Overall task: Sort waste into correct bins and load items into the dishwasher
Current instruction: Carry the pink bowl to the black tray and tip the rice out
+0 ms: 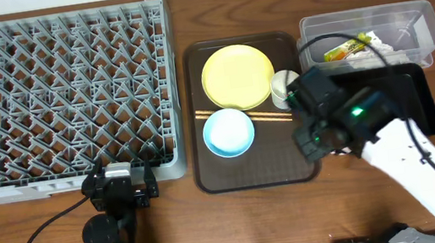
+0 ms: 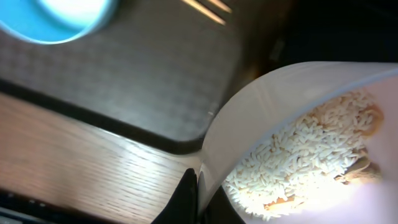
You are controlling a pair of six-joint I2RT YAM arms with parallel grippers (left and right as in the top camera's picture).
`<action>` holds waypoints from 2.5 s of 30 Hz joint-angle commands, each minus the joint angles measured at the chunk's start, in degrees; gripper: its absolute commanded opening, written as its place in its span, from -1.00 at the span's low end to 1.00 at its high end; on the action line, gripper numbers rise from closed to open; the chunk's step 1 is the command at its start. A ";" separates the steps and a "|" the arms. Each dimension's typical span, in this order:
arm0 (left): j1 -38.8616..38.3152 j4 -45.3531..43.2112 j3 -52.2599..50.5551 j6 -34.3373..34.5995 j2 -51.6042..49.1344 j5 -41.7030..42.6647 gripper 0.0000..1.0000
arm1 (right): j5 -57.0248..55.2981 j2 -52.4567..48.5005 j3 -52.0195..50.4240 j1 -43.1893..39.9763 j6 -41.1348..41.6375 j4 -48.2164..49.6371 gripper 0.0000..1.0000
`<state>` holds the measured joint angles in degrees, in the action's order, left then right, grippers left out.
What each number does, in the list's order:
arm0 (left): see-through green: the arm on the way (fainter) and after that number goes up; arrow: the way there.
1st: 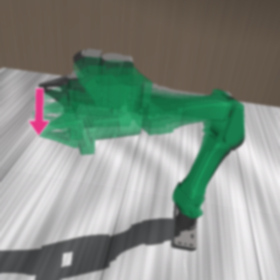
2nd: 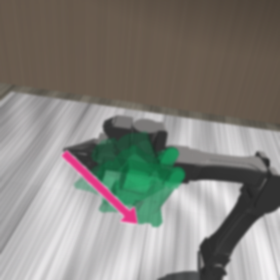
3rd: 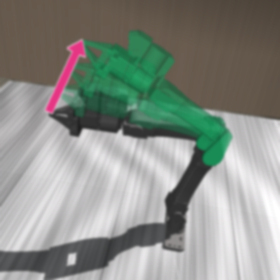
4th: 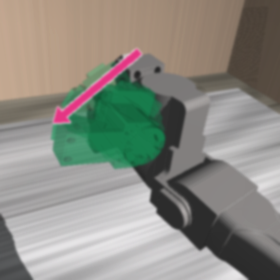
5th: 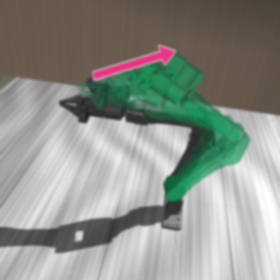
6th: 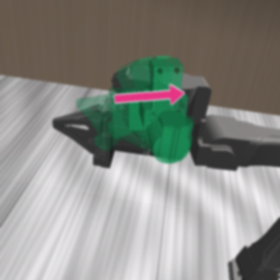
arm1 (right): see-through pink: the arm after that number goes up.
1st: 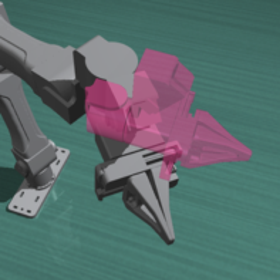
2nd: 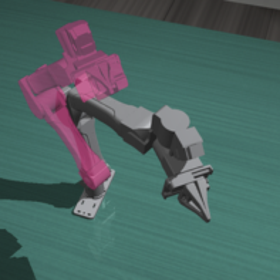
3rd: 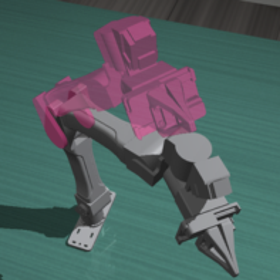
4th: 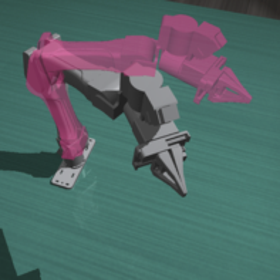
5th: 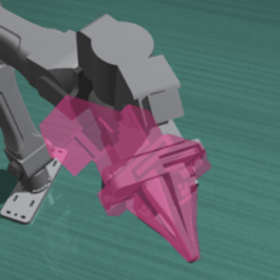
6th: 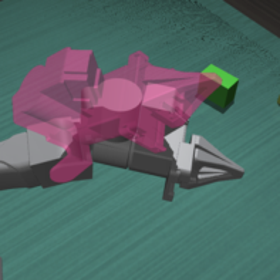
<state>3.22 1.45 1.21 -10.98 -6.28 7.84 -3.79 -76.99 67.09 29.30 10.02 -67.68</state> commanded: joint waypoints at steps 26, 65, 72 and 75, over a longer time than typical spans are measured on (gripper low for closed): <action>0.24 1.95 -0.90 -0.79 0.07 1.62 0.87 | 0.00 0.57 0.55 -16.63 4.74 2.51 -0.98; 0.24 1.95 -0.90 -0.79 0.07 1.62 0.88 | 67.28 -1.49 -21.97 -48.02 -19.96 36.15 -0.98; 0.24 1.95 -0.90 -0.79 0.07 1.62 0.87 | 81.22 -1.99 -28.15 -55.98 -19.96 46.47 -0.98; 0.24 1.95 -0.90 -0.79 0.07 1.62 0.87 | 85.61 -2.69 -29.83 -59.08 -19.65 49.09 -0.97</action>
<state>3.22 1.45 1.21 -10.98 -6.28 7.81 71.05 -78.54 38.83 -26.72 -8.67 -19.90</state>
